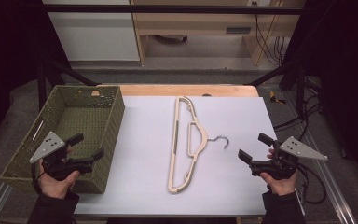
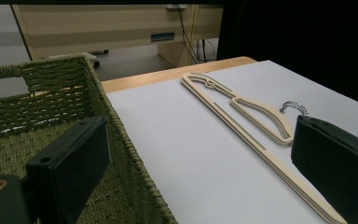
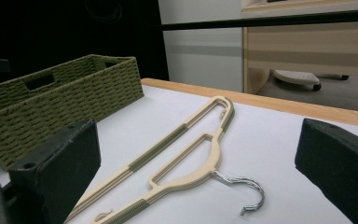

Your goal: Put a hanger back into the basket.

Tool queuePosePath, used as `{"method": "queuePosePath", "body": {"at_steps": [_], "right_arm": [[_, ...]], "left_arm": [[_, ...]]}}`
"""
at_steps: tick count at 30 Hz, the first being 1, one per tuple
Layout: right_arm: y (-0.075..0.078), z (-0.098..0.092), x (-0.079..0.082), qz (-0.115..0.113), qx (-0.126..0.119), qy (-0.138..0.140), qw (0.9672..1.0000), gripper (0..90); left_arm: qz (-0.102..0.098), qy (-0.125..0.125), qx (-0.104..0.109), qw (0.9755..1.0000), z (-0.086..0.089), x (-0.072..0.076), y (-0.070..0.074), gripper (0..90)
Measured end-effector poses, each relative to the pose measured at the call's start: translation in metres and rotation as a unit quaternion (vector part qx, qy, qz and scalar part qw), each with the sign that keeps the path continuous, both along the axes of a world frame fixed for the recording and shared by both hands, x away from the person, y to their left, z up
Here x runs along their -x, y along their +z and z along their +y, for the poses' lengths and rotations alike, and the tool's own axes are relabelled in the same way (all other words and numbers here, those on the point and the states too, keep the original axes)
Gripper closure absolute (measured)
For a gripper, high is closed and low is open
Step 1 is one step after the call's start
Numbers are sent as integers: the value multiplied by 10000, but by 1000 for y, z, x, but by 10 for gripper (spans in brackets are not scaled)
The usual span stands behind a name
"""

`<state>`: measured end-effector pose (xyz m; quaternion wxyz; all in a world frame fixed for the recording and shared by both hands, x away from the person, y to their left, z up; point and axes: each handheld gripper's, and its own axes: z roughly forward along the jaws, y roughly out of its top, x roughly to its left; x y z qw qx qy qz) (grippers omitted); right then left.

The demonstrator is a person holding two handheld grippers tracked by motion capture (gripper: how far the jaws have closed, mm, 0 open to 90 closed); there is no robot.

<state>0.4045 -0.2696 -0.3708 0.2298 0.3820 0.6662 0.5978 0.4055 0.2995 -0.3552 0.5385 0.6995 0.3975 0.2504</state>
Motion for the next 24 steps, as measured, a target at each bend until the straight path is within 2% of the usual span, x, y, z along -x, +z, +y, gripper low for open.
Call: {"method": "queuePosePath", "body": {"at_steps": [14,20,24], "right_arm": [[-3,1,-3,84,131,-25,9999,7],[-3,2,-3,106,122,-15,9999,10],[-4,3,-3,138,140,-20,9998,11]], "left_arm": [[56,-53,-2,10000,-21,0,3,72],[100,-193,-100,9997,-42,2,4,86],[206,-354,-231,9989,-64,0,-2,94]]}}
